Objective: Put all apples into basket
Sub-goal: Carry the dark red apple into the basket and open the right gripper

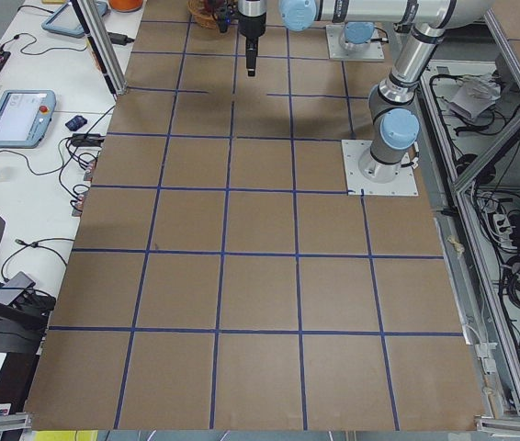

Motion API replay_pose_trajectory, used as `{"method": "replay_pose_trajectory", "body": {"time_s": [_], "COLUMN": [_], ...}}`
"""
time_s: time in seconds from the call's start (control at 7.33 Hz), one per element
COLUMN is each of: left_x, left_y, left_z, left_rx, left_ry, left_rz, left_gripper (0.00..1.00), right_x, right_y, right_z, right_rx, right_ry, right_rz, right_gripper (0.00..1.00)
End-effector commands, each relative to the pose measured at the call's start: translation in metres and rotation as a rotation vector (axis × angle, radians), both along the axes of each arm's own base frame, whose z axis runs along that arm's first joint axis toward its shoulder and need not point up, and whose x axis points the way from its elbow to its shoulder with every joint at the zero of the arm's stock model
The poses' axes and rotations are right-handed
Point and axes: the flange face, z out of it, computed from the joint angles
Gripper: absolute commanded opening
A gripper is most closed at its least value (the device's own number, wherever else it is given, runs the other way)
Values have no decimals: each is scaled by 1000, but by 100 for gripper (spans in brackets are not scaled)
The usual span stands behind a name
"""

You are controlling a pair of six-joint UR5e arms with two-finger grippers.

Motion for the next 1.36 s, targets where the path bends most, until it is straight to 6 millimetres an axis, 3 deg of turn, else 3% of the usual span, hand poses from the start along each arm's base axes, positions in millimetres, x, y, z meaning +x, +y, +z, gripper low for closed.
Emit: {"method": "replay_pose_trajectory", "body": {"time_s": [0.0,0.27,0.41,0.55,0.82,0.95,1.09,1.23], "left_x": [0,-1,-1,-1,-2,-1,-2,-1], "left_y": [0,0,0,0,0,0,0,-1], "left_z": [0,0,0,0,0,0,0,-1], "left_rx": [1,1,1,1,1,-1,-1,1], "left_ry": [3,4,4,6,7,6,7,9], "left_rz": [0,-2,0,-2,-2,0,-2,0], "left_gripper": [100,100,100,100,100,100,100,100], "right_x": [-32,-42,-42,-42,-42,-35,-7,48], "right_y": [-35,-44,-43,-42,-36,-27,-7,14], "right_z": [-21,-49,-57,-55,-50,-22,19,52], "right_rx": [-12,36,51,59,95,103,132,150], "right_ry": [13,59,54,55,38,29,9,-69], "right_rz": [11,34,36,35,33,35,51,85], "right_gripper": [0,4,61,100,100,100,100,100]}}
